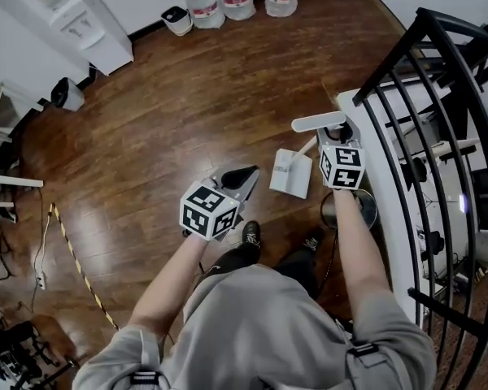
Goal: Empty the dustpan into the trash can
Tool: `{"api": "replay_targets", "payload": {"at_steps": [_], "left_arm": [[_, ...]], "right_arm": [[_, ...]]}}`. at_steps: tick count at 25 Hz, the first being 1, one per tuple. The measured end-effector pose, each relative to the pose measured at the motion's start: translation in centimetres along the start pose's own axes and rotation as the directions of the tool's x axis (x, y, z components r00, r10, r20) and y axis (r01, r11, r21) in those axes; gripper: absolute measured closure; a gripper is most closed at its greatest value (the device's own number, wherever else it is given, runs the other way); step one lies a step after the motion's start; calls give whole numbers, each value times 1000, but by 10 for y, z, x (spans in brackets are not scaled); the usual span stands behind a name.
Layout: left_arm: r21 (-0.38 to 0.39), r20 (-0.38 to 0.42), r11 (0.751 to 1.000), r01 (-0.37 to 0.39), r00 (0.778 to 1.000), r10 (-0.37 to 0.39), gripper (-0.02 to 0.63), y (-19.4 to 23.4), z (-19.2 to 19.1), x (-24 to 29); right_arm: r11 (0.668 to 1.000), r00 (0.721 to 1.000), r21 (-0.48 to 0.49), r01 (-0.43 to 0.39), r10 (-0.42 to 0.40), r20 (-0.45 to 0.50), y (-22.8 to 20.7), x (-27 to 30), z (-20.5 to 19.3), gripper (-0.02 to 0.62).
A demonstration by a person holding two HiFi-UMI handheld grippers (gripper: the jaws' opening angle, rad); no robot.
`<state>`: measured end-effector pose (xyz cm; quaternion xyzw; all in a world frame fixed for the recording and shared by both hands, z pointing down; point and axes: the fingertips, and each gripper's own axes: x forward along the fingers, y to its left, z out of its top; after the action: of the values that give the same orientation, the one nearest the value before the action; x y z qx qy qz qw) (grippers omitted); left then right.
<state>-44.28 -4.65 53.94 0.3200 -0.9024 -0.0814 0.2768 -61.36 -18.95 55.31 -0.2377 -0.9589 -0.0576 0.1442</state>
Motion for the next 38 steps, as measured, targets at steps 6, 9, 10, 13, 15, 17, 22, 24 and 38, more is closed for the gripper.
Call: {"api": "replay_targets", "payload": {"at_steps": [6,9,10,13,15,17,22,24,38], "left_arm": [[-30,-15,999,-24,1000,24,606,13,-20,-8],[-38,-26,999,-35,999,34,606,20,-25,-10],[-40,-26,999,-33,999,32,606,21,-26,-8],[-41,-25,999,-26,999,25,606,23,-30,-5],[-43,-26,999,-28,999,27,606,26,-33,-4],[-50,-31,998,-30,999,28,606,25,-37,-3],[-66,-37,997,-41,999,38,606,25,-45,-4],[-74,-34,996,-55,998,52,606,30,-48,-7],[-111,-6,988,-107,994,107,606,44,-53,-26]], "right_arm": [[998,999,-57,-23,20,-41,28,20,-41,393],[997,997,-68,-22,16,-79,33,28,-59,393],[997,996,-72,-21,15,-91,32,29,-66,393],[997,994,-67,-40,33,-108,39,33,-81,393],[996,991,-44,-76,70,-114,51,42,-84,393],[994,986,-22,-111,107,-127,62,50,-85,393],[986,972,11,-169,169,-164,77,61,-94,393],[980,964,16,-198,198,-177,88,68,-98,391],[953,926,44,-300,302,-228,137,93,-106,388]]}}
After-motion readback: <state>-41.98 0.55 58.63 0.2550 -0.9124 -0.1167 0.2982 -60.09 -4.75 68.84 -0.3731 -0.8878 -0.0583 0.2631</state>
